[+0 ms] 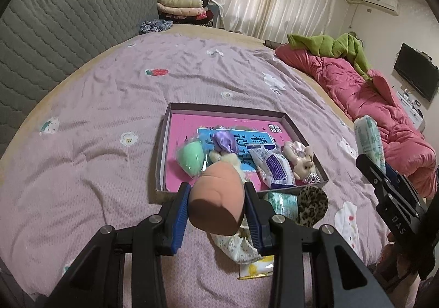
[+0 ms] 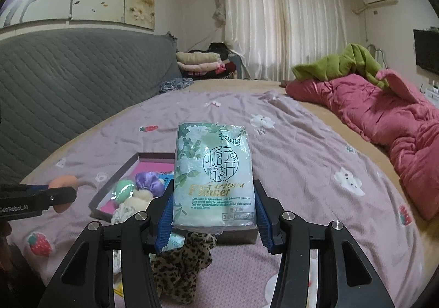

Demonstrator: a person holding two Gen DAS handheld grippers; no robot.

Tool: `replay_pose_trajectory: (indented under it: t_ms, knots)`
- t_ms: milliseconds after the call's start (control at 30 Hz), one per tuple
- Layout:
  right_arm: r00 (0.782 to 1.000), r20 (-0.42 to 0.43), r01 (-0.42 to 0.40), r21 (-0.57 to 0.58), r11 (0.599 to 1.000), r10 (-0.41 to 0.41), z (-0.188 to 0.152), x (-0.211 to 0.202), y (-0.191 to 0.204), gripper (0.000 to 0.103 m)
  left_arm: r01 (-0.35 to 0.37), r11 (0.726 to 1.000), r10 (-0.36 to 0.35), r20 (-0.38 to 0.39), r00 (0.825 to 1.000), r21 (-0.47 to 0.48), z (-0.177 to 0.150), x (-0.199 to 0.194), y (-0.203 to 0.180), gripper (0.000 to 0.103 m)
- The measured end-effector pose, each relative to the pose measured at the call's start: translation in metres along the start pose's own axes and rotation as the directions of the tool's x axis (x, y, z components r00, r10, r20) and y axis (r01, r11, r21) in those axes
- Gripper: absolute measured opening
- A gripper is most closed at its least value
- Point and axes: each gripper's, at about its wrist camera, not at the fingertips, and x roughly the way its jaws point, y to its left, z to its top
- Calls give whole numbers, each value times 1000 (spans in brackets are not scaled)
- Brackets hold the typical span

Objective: Organize soft objects
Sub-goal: 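Lift and carry the tissue pack with the right tool while the left tool carries the sponge toward the box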

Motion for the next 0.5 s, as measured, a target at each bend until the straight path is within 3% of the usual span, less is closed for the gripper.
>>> replay_pose_trajectory:
  t_ms: [500]
  knots:
    - [1000, 13, -16, -10, 1000, 16, 7, 25, 0, 53, -43, 999, 43, 14, 999, -5, 20, 19, 8, 39]
